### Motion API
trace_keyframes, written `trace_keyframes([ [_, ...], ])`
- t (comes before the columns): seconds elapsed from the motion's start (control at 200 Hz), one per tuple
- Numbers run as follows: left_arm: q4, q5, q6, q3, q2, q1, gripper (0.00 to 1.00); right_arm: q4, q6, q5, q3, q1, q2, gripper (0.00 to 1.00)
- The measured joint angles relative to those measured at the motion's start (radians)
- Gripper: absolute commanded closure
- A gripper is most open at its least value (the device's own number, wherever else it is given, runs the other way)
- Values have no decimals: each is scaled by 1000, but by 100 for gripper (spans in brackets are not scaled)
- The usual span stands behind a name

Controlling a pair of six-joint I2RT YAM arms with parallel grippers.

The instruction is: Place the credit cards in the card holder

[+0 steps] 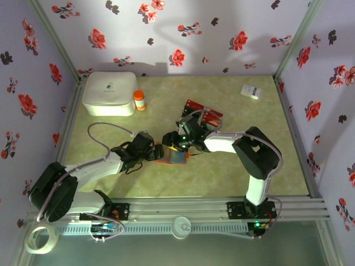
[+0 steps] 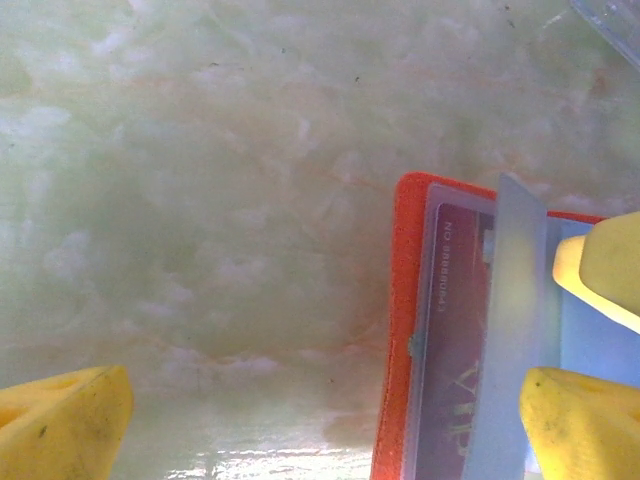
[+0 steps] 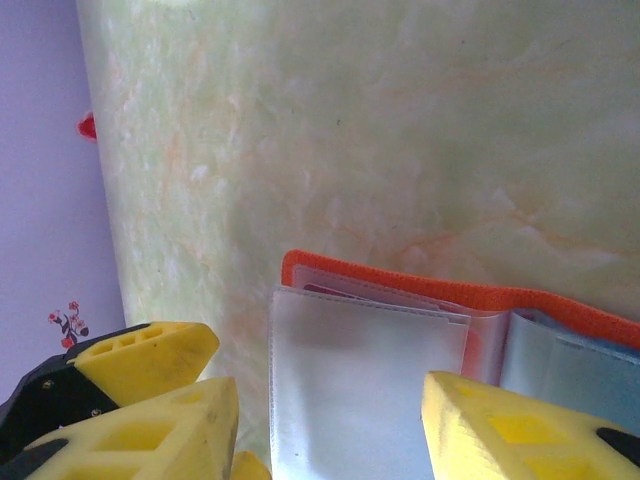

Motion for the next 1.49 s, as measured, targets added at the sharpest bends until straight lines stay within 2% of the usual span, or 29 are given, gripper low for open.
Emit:
trace_keyframes([
  [0.215,13,0,6,0,14,2,0,16,20,-15,3,0,47,67],
  [0.315,22,0,6,0,29,3,0,30,34,-21,3,0,63,69],
  [0.7,48,-1,10,-1,101,5,0,53,39,-22,3,0,68,67],
  [0.975,53,-7,9,-7,107,6,0,45,45,-26,3,-4,50,56],
  [1.12,49,-10,9,-7,107,6,0,-39,6,-16,3,-30,-27,53],
  [1.25,46,-19,9,-6,111,6,0,-180,-81,25,25,-92,-138,52],
  [1.495,2,-30,9,34,152,6,0,-512,-339,215,146,-212,-262,51],
])
